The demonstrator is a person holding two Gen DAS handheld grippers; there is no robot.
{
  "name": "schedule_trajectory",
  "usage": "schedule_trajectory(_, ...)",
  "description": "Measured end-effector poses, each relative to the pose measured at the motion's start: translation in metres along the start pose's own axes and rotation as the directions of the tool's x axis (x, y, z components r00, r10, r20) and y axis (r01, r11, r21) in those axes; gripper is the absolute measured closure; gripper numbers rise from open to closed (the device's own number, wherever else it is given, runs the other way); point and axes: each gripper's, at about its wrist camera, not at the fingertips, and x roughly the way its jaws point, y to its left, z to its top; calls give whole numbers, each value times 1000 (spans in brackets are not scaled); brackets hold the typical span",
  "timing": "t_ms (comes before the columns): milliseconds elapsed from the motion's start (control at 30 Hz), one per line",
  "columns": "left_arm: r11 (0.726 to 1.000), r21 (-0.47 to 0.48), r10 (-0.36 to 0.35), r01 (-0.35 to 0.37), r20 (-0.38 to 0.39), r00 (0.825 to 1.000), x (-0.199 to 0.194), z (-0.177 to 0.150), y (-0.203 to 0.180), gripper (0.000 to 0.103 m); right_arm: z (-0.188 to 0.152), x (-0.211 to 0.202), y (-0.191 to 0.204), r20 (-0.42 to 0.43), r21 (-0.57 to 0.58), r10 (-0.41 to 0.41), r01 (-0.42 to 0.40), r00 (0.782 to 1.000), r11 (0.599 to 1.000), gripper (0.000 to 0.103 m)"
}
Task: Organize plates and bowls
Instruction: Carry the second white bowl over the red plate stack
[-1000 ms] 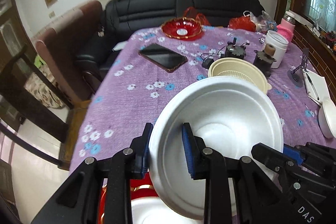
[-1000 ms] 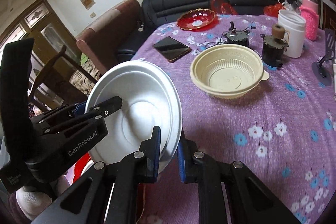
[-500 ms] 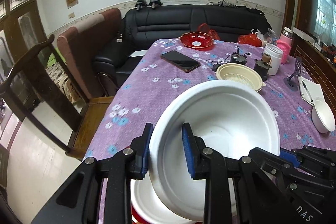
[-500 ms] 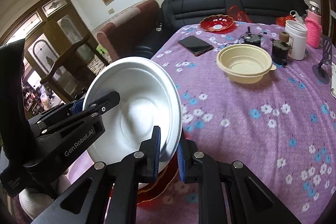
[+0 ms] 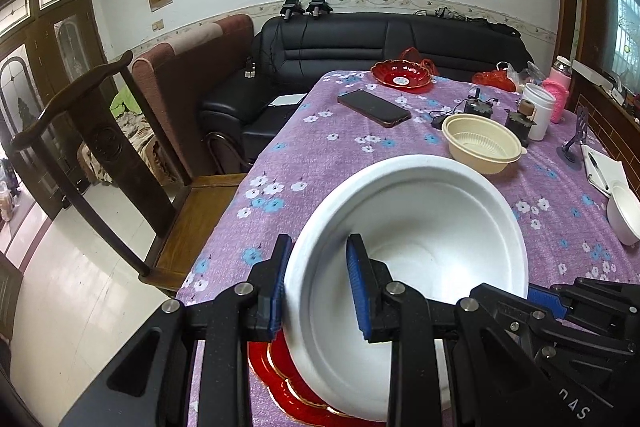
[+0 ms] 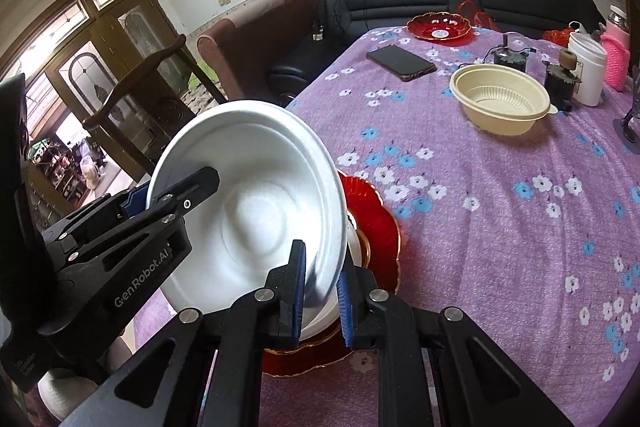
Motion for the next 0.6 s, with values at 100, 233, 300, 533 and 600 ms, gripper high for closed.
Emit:
schedule_trajectory(100,1000,-4,-1,1,-9,1000,5,-3,3,76,-2,5,2,-8,-4,-8,8,1000,1000,86)
schedule_trajectory(233,1000,-16,-6,6,-33,999,14,-6,6,76,-2,14,4,-24,-15,-26,26,999,1000,86)
schedule_trajectory(300,1000,-24,-8,7,-46,999,20,-7,8,76,-2,19,4,-35,-17,-33,32,999,999,86)
schedule_trajectory(533,1000,-28,-6,4,-88,996,40,-16,12,76,-6,39,1,-73,-11,-44,44,996,999,86)
schedule_trajectory(600,1000,-30,-5,2,-96,995,45,-18,13,76,-7,45,-1,-84,-9,-47,46,995,999,86)
